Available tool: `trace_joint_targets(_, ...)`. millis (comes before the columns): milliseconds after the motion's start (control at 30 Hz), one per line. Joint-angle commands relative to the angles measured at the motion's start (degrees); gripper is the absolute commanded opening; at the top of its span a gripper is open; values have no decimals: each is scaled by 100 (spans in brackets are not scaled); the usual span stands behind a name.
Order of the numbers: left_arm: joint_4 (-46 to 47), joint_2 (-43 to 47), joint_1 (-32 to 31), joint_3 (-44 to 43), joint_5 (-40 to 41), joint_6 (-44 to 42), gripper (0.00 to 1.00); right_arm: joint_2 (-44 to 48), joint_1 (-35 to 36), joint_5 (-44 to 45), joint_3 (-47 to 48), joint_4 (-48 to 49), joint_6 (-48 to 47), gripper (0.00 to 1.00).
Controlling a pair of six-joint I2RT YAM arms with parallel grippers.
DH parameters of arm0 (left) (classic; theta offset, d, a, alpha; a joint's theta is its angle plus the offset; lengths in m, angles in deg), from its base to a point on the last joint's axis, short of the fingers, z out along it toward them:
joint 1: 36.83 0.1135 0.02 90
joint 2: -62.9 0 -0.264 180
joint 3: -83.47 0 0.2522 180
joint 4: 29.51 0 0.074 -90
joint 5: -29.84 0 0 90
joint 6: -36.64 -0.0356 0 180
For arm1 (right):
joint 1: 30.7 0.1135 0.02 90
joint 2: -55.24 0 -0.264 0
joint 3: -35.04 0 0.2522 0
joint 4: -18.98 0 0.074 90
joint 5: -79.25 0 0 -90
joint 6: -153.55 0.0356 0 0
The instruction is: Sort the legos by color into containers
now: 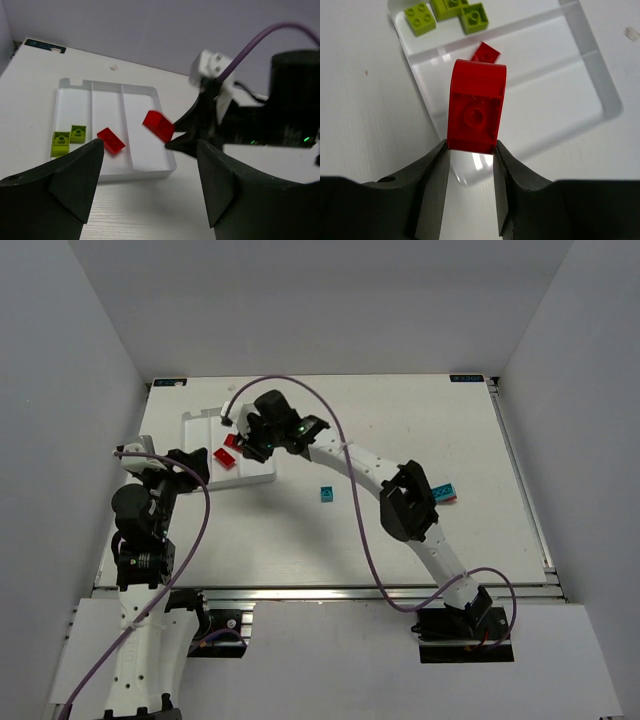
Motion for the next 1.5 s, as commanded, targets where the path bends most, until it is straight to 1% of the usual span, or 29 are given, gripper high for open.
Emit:
trace_joint_targets(0, 98, 192, 14, 100, 458, -130, 85, -226, 161, 292, -323, 1417, 561, 0)
trace_joint_targets(100, 98, 193, 14, 100, 502, -147, 85, -436, 284, 345, -238, 2076, 754, 0)
trace_joint_targets(267, 90, 193, 14, 100, 476, -156, 85, -780, 416, 258, -123, 2701, 921, 0)
trace_joint_targets(400, 98, 219, 14, 109, 476, -156, 85, -973, 469, 257, -150, 2905, 1036, 0)
trace_joint_targets(500, 116, 254, 14, 117, 458, -165, 85, -1035, 478, 284, -308, 3256, 1176, 0)
trace_joint_targets(767, 99, 289, 14, 109, 458, -165, 85, -1404, 548, 486, -185, 3652, 1221, 0)
trace_joint_targets(800, 107, 289, 14, 109, 458, -165, 85, -1430, 539, 512, -159, 3678, 1212, 3)
trace_joint_targets(833, 107, 289, 14, 117, 458, -165, 85, -1456, 548, 521, -158, 3696, 1212, 11)
trace_joint_targets(900, 125, 272, 14, 117, 441, -156, 85, -1466, 540, 521, -176, 3696, 1203, 19)
trace_joint_targets(967, 116, 272, 14, 117, 423, -156, 85, -1465, 531, 512, -229, 3705, 1203, 30)
trace_joint_targets(1000, 125, 272, 14, 126, 423, -156, 85, -1465, 531, 504, -246, 3705, 1194, 33)
trace_joint_targets(1067, 116, 246, 14, 126, 414, -156, 85, -1448, 531, 504, -281, 3714, 1194, 47)
trace_joint_targets(1100, 116, 237, 14, 126, 414, -156, 85, -1448, 539, 495, -281, 3705, 1203, 49)
trace_joint_targets(1133, 125, 245, 14, 126, 414, -156, 85, -1430, 531, 495, -281, 3705, 1212, 54)
trace_joint_targets(1200, 133, 228, 14, 126, 406, -156, 86, -1369, 539, 468, -273, 3679, 1212, 62)
trace_joint_targets(1367, 177, 167, 14, 144, 301, -147, 86, -1202, 478, 477, -290, 3574, 1221, 62)
trace_joint_targets(1400, 195, 140, 14, 144, 196, -156, 86, -1141, 478, 512, -334, 3565, 1247, 60)
trace_joint_targets(1433, 212, 140, 14, 153, 143, -165, 85, -1018, 443, 538, -360, 3547, 1308, 54)
trace_joint_targets(1467, 282, 88, 14, 179, -58, -165, 83, -956, 399, 608, -404, 3486, 1352, 51)
